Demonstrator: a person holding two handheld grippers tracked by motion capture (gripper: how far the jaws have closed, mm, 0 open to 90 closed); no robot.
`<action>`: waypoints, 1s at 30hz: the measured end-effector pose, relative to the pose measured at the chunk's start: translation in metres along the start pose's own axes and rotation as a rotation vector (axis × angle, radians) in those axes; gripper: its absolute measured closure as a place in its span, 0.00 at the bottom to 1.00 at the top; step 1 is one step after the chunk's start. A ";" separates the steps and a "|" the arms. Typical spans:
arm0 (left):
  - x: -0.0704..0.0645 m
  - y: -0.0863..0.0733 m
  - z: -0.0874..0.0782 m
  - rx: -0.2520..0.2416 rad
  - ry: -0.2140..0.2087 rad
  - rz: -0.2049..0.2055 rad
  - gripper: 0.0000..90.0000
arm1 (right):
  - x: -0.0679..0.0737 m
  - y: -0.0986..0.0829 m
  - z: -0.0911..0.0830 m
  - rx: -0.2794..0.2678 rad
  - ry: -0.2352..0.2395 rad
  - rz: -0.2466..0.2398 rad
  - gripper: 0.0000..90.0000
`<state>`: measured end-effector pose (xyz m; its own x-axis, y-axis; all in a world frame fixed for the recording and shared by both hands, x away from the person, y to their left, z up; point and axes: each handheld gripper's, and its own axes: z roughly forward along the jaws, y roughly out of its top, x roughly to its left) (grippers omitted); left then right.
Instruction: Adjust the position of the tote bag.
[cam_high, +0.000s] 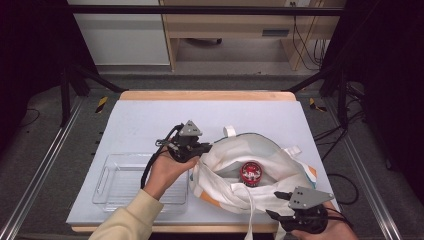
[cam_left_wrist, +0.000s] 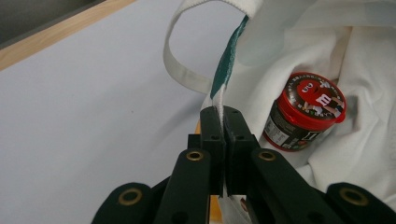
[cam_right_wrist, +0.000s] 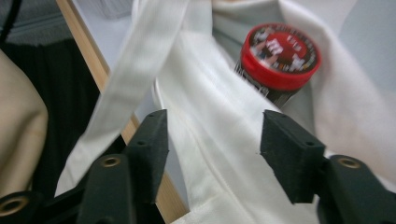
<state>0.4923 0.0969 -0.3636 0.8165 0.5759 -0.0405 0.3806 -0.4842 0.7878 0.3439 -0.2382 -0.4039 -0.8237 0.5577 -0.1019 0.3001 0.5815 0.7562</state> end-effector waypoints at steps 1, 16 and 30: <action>0.000 0.000 0.000 0.000 0.000 0.000 0.99 | 0.000 0.000 0.000 0.000 0.000 0.000 0.44; -0.007 -0.011 0.002 0.050 -0.006 0.028 0.98 | -0.058 0.055 -0.014 -0.147 -0.177 0.065 0.35; -0.003 -0.020 -0.002 0.054 -0.007 0.025 0.99 | -0.104 0.067 0.021 -0.036 -0.163 0.095 0.79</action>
<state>0.4811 0.1062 -0.3781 0.8289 0.5589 -0.0260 0.3829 -0.5328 0.7546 0.4600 -0.2445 -0.3560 -0.7029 0.6993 -0.1305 0.3528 0.5020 0.7896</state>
